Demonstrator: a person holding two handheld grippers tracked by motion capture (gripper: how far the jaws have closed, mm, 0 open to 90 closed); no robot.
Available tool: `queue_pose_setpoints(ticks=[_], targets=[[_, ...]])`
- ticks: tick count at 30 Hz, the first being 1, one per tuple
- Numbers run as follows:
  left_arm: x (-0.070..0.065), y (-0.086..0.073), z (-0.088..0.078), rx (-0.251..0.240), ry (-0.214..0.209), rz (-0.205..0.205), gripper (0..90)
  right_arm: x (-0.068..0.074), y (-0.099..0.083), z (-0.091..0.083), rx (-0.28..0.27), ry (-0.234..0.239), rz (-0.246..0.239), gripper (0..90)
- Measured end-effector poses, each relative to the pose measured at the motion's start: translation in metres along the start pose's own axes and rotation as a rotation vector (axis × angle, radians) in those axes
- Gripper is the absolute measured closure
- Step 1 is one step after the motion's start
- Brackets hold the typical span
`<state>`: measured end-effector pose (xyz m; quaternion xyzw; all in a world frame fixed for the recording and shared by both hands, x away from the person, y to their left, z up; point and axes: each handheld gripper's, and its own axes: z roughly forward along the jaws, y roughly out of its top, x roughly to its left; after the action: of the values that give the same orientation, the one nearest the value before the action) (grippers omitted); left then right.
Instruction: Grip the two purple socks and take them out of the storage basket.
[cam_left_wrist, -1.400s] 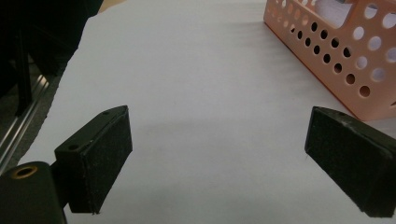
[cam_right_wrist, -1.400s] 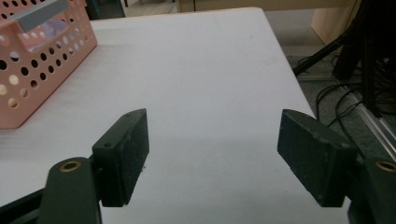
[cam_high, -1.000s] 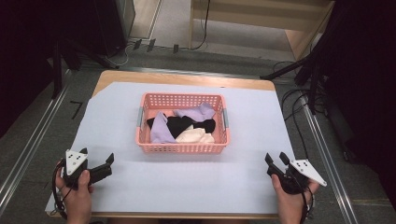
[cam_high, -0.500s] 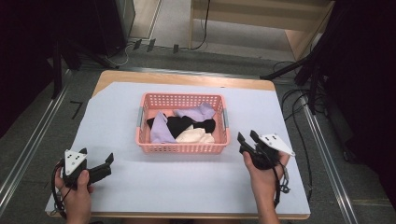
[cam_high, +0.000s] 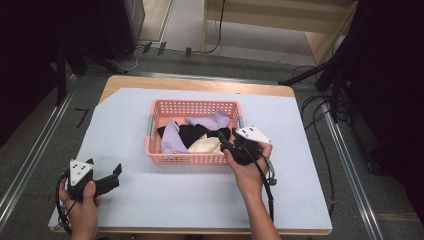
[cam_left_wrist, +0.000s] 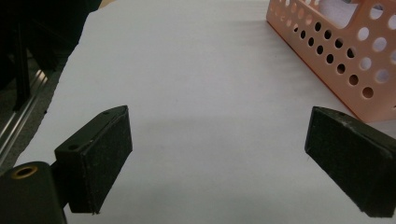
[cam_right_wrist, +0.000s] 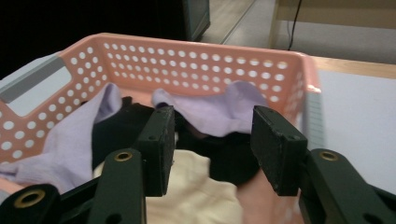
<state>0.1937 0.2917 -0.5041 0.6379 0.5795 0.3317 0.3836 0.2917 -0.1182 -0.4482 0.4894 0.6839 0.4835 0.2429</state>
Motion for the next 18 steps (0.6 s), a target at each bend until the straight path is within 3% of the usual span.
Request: queue_pose_setpoints(ticks=[12,18], targets=[[0.000,0.000,0.001,0.001,-0.004,0.003,8.3,0.035,0.008,0.038,0.047,0.070,0.002,54.3],[0.000,0.000,0.000,0.001,0.000,0.004,8.3,0.049,0.006,0.054,0.073,0.073,0.001,58.6]])
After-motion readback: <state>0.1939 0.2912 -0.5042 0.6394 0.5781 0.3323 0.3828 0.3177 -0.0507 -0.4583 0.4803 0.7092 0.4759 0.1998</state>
